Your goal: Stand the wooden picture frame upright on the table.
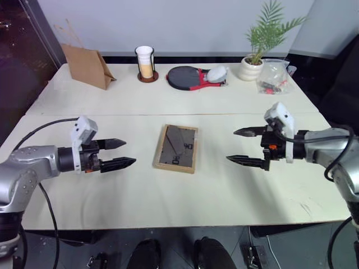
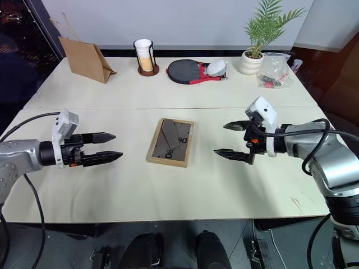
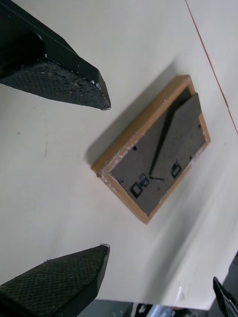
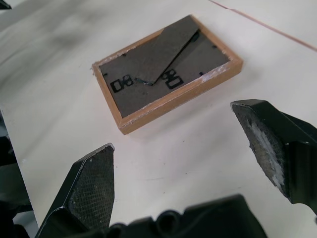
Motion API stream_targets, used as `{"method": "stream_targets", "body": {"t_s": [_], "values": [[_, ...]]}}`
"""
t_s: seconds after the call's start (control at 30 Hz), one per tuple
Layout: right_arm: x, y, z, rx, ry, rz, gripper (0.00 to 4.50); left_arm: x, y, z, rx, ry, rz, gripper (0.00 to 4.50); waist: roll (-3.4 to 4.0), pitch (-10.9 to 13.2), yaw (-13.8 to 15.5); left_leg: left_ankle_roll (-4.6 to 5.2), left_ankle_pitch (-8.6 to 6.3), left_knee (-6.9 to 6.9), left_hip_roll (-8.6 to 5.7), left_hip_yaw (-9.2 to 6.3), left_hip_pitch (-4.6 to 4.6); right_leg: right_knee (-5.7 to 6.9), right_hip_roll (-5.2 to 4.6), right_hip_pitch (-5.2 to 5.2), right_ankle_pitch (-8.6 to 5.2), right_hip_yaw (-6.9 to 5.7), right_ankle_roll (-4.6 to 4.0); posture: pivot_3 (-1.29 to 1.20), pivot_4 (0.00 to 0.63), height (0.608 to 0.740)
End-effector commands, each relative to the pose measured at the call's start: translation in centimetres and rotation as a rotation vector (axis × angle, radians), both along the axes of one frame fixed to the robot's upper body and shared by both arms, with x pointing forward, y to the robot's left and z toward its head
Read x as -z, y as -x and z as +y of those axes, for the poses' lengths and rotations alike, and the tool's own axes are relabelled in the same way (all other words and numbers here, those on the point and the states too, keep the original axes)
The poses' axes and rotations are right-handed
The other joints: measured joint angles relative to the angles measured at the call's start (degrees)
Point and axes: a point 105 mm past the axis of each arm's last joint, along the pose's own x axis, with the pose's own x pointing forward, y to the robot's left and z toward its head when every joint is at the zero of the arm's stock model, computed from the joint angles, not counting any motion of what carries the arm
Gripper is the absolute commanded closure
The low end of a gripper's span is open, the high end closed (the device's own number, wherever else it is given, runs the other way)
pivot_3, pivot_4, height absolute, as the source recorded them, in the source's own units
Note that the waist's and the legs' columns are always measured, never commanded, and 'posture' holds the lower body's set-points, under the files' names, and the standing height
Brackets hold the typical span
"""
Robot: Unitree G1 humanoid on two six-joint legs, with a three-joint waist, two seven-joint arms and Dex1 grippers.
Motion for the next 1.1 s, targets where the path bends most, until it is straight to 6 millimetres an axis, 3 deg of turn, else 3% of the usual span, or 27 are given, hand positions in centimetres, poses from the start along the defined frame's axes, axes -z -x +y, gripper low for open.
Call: {"method": "stream_targets", "body": {"t_s": [0.03,0.27,1.0,1.07,1.1], "values": [[-0.6,-0.2,0.4,-0.014,0.006,-0.054,0.08,0.2,-0.2,0.0,-0.017,-0.016,-0.014,0.0,0.0,0.0,0.1,0.0,0.0,0.0,0.0,0.0,0.0,0.0,0.0,0.0,0.0,0.0,0.0,0.0,0.15,0.74],[-0.2,-0.3,0.8,-0.017,0.01,-0.069,0.08,-0.4,-0.6,-0.2,-0.015,0.023,-0.047,0.0,0.0,0.0,0.2,0.0,0.0,0.02,0.0,0.0,0.0,0.0,-0.03,0.02,0.0,0.0,0.0,0.0,0.15,0.74],[0.2,-1.9,0.4,0.088,-0.005,-0.11,0.08,0.4,-2.1,-0.5,-0.033,-0.018,-0.086,0.0,0.0,0.0,0.1,0.0,0.0,0.03,-0.02,-0.01,0.0,0.01,-0.01,0.04,0.0,0.0,0.01,0.0,0.15,0.74],[0.3,-2.6,0.2,0.13,-0.004,-0.112,0.0,0.6,-2.9,-0.2,-0.074,-0.045,-0.112,0.56,-0.01,0.0,0.1,0.0,0.0,0.04,-0.01,0.0,0.0,0.02,-0.01,0.04,0.01,0.0,0.01,0.0,0.15,0.74],[0.4,-3.0,0.1,0.159,-0.006,-0.116,0.27,0.7,-3.3,-0.2,-0.091,-0.052,-0.124,0.87,-0.01,0.0,0.1,0.0,0.0,0.07,-0.02,0.0,0.0,0.04,-0.01,0.04,0.01,0.0,0.01,0.0,0.15,0.74]]}}
